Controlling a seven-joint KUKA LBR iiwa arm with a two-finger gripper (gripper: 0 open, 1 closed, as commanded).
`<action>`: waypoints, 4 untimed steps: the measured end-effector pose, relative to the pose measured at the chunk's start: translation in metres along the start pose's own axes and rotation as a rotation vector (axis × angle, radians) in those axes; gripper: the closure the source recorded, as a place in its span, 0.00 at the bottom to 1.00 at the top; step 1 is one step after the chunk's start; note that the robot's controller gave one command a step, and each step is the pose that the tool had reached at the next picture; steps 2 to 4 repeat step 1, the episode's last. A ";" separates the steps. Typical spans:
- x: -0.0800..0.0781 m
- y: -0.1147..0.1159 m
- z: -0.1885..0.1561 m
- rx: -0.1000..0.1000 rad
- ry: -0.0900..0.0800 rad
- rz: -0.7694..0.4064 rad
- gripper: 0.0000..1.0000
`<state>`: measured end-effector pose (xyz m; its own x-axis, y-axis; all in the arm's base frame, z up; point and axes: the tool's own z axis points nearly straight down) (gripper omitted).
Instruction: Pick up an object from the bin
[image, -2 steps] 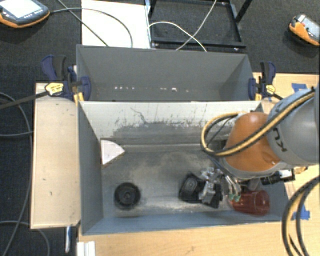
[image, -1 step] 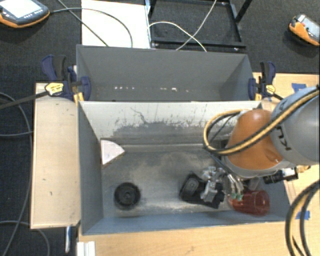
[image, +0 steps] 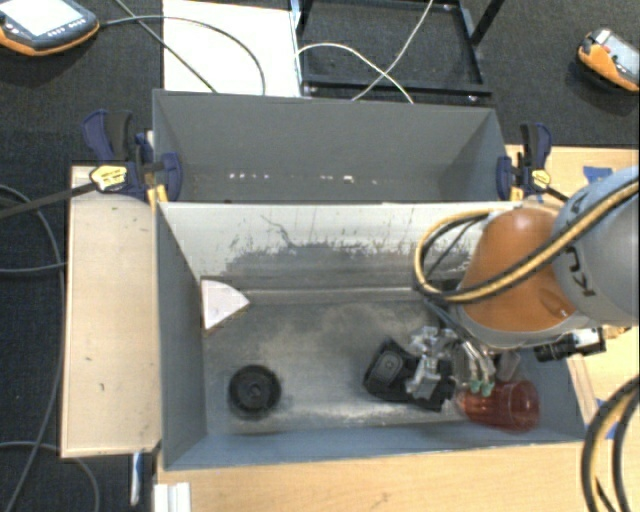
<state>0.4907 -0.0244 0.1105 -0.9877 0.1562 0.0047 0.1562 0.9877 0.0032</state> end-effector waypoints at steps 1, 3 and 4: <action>-0.002 0.000 -0.016 -0.001 -0.008 -0.001 1.00; -0.002 0.000 -0.016 -0.001 -0.008 -0.001 1.00; -0.002 0.000 -0.016 -0.001 -0.008 -0.001 1.00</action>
Offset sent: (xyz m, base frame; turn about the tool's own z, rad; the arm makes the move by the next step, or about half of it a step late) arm -0.0001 0.0001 0.0275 0.0000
